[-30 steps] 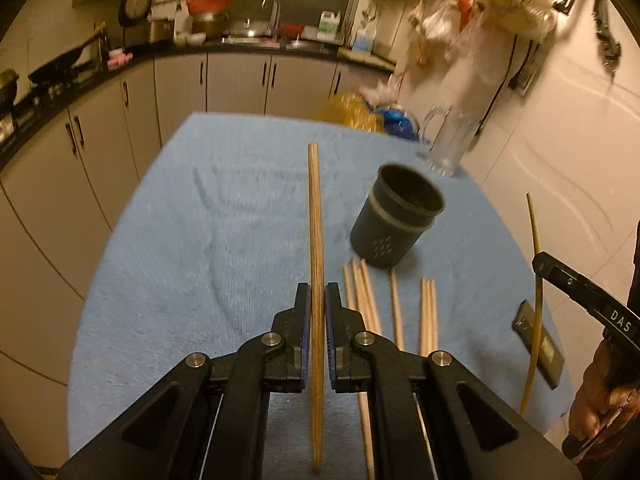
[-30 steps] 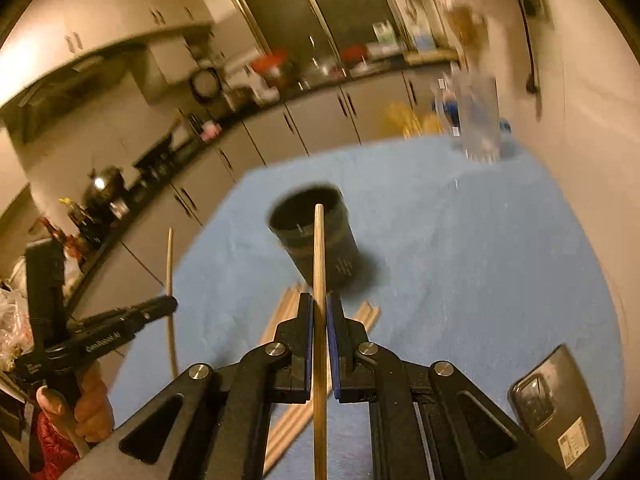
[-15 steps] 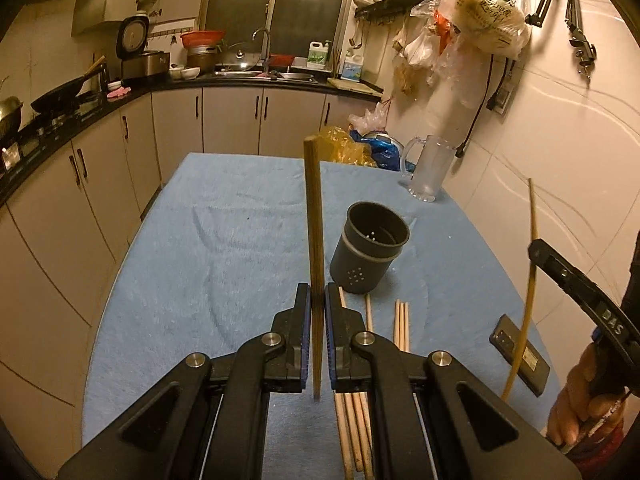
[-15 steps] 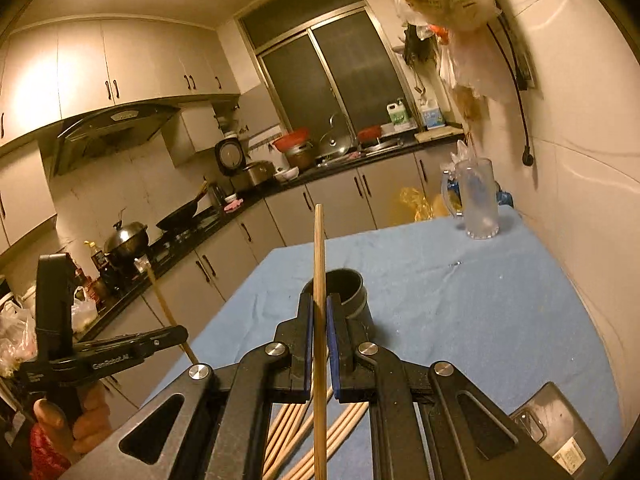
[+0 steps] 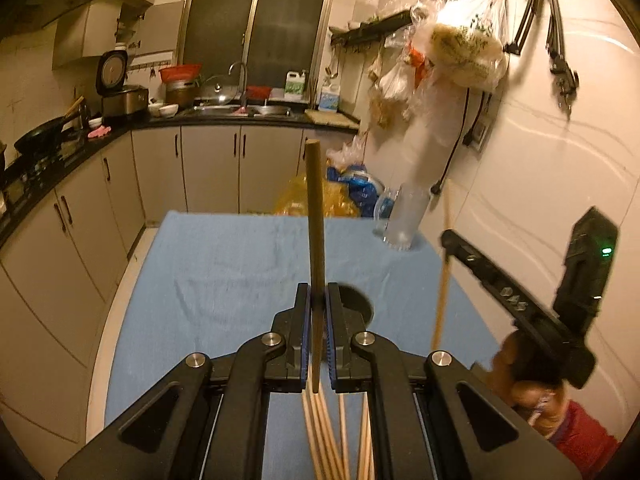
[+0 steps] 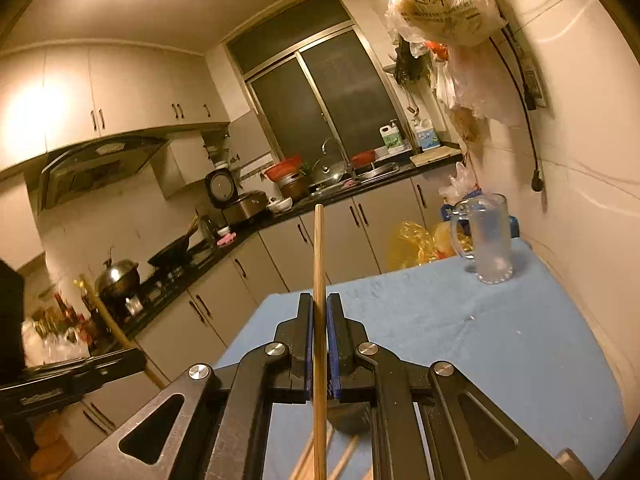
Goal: Organize utensils
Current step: 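Lift the chopsticks upright and carry both tools over the black utensil holder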
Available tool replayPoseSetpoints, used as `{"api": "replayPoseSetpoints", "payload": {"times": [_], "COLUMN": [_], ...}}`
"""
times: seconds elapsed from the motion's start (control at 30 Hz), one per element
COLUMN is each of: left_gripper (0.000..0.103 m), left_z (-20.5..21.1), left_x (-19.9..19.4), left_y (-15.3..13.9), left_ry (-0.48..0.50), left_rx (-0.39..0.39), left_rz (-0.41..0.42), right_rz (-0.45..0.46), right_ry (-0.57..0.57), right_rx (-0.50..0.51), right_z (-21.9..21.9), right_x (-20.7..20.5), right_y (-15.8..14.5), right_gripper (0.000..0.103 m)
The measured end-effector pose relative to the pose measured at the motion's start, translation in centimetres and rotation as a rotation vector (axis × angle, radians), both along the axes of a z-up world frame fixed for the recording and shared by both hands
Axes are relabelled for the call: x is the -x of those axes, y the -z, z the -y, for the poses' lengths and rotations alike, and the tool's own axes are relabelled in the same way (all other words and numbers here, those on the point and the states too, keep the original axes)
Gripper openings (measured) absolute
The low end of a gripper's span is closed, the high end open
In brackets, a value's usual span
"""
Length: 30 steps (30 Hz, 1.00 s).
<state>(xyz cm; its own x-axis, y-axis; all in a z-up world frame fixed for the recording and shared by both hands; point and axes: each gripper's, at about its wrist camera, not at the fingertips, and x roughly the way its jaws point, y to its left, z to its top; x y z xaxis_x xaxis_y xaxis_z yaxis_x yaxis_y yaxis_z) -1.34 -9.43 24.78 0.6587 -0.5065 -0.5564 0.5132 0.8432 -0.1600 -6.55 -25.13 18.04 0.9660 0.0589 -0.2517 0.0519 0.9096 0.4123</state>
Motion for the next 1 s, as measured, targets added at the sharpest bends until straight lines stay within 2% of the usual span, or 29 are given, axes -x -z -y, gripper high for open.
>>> {"api": "replayPoseSetpoints", "payload": {"times": [0.27, 0.47, 0.7, 0.87, 1.0], "left_gripper": [0.006, 0.006, 0.006, 0.006, 0.007], "left_z": [2.1, 4.8, 6.0, 6.2, 6.2], "left_x": [-3.8, -7.2, -9.8, -10.8, -11.1], "left_y": [-2.4, -1.5, 2.4, 5.2, 6.3], "left_ry": [0.014, 0.018, 0.026, 0.024, 0.018], "left_rx": [0.033, 0.046, 0.028, 0.001, 0.002], "left_rz": [-0.006, -0.034, -0.109, -0.158, -0.171], "right_rz": [0.035, 0.04, -0.036, -0.106, -0.164], "right_ry": [0.038, 0.086, 0.097, 0.077, 0.054], "right_rx": [0.004, -0.006, -0.02, -0.021, -0.037], "right_z": [0.7, 2.0, 2.6, 2.3, 2.1], "right_x": [-6.3, -10.5, -14.3, -14.8, -14.6], "right_y": [-2.6, -3.1, 0.1, 3.1, 4.9], "right_gripper": [0.007, 0.007, 0.007, 0.007, 0.008]}}
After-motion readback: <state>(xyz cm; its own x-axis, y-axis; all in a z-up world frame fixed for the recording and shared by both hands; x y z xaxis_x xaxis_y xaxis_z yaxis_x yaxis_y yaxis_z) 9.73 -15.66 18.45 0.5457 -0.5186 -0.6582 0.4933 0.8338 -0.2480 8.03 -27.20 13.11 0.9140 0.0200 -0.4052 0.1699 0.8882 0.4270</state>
